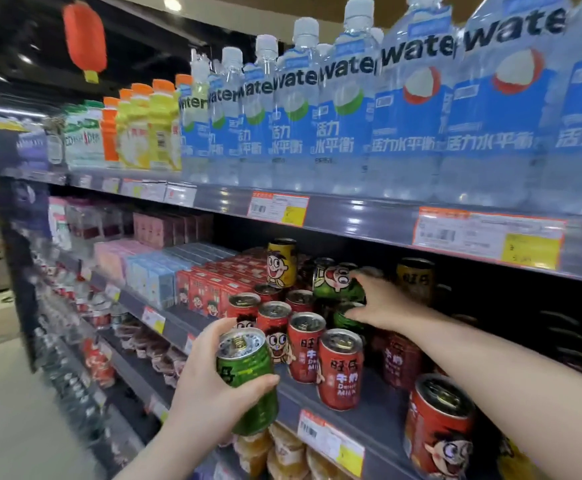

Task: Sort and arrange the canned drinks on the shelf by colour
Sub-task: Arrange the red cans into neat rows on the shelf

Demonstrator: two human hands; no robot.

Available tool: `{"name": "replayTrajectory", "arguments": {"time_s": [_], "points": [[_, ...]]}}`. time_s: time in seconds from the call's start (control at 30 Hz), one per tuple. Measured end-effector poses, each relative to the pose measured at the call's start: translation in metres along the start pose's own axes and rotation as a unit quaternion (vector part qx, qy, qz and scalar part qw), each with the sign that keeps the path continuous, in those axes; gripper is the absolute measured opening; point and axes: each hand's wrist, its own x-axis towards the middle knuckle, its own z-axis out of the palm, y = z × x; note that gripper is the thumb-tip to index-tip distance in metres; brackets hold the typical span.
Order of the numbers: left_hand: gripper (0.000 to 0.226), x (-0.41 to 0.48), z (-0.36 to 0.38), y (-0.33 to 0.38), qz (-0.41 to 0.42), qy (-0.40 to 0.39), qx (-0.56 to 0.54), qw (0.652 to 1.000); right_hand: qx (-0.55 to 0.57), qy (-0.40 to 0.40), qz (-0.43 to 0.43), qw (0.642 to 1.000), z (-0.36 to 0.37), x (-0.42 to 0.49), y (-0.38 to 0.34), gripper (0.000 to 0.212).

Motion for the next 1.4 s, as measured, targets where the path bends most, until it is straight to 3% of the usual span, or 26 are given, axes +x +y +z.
{"name": "replayTrajectory", "arguments": {"time_s": [0.1, 0.23, 0.37, 0.57, 0.77, 0.93, 1.13, 1.4], "points": [[0.08, 0.012, -0.005, -0.015, 0.006, -0.01, -0.01, 1.0, -0.03, 0.017, 0.014, 0.999, 0.009, 0.029, 0.003, 0.095], [0.075, 0.045, -0.013, -0.028, 0.038, -0.034, -0.043, 0.998, -0.031, 0.001, 0.06, 0.998, 0.015, 0.053, 0.002, 0.103], [0.071, 0.08, -0.022, -0.041, 0.086, -0.087, -0.051, 0.991, -0.051, 0.014, 0.103, 0.993, 0.019, 0.054, -0.001, 0.101], [0.08, 0.119, -0.013, -0.047, 0.133, -0.14, -0.089, 0.977, 0.001, 0.136, 0.13, 0.982, 0.003, 0.018, -0.034, 0.076], [0.08, 0.118, 0.019, -0.027, 0.167, -0.211, -0.15, 0.951, 0.049, 0.211, 0.181, 0.959, -0.018, -0.044, -0.065, 0.081], [0.079, 0.084, 0.046, 0.014, 0.199, -0.255, -0.2, 0.925, 0.059, 0.266, 0.195, 0.942, -0.041, -0.13, -0.076, 0.079], [0.083, 0.004, 0.079, 0.082, 0.253, -0.337, -0.254, 0.87, 0.052, 0.321, 0.246, 0.913, -0.071, -0.259, -0.072, 0.072], [0.073, -0.168, 0.141, 0.173, 0.279, -0.457, -0.268, 0.801, -0.034, 0.294, 0.362, 0.884, -0.109, -0.464, -0.045, 0.077]]}}
